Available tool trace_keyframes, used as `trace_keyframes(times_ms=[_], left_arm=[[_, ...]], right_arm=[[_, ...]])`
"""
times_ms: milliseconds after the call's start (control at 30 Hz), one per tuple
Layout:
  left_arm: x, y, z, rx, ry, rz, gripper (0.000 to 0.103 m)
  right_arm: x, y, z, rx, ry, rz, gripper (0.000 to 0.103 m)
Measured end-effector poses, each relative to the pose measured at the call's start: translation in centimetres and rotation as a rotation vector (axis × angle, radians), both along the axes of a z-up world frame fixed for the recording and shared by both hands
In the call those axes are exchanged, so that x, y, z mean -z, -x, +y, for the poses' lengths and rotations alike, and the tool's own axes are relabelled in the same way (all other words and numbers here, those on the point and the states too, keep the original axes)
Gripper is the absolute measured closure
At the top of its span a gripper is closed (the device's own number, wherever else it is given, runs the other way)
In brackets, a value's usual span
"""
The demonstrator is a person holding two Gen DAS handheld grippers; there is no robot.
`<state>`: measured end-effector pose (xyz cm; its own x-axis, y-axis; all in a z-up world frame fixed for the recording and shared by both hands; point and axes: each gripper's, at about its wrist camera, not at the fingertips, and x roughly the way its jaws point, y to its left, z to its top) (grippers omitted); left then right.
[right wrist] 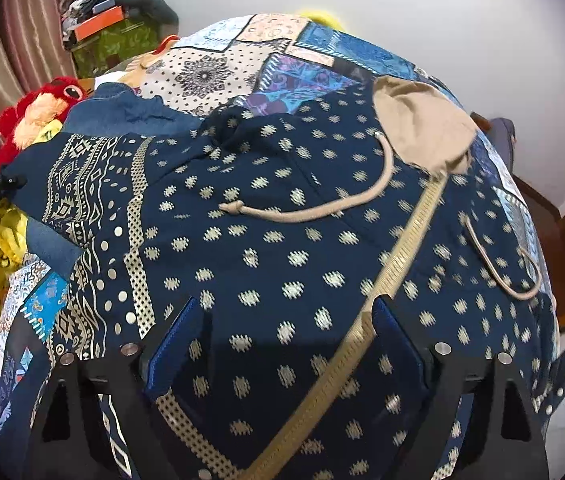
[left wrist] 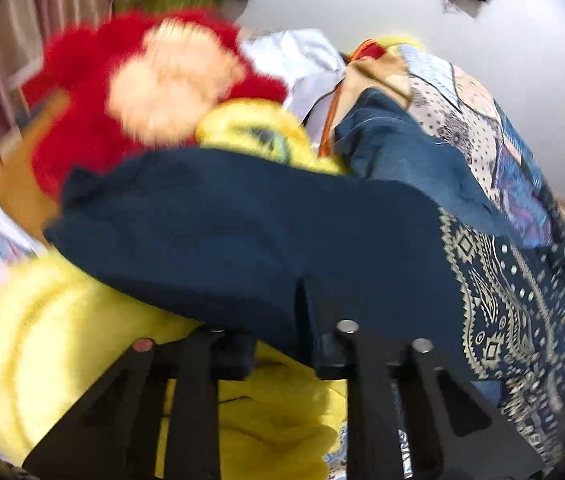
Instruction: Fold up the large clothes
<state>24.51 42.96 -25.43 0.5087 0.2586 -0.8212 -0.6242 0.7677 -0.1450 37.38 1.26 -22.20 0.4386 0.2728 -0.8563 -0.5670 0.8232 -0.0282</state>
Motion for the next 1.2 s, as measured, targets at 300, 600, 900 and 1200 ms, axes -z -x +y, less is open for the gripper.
trace_keyframes(times_ms=[300, 600, 900, 1200], left_arm=[[-11.0, -4.9, -7.4, 0.186, -0.219, -0.151, 0.100], [-17.3, -13.2, -22.3, 0.542, -0.192, -0.299, 0.100], [-8.6, -17.5, -39.1, 0.890, -0.068, -0.114, 0.100], [-1.9, -15.0, -44.0, 0.964, -0.018, 0.069, 0.085]], right_arm=[[-3.0, 1.5, -4.8, 0.079, 0.037, -0.076, 0.016], [-4.9, 1.6, -12.5, 0.212, -0.056, -0.050, 0.015], [-5.2, 2.6, -19.4, 0.310, -0.088, -0.039, 0.015], [-4.4, 3.8, -21.9, 0.320, -0.097, 0.000, 0.015]])
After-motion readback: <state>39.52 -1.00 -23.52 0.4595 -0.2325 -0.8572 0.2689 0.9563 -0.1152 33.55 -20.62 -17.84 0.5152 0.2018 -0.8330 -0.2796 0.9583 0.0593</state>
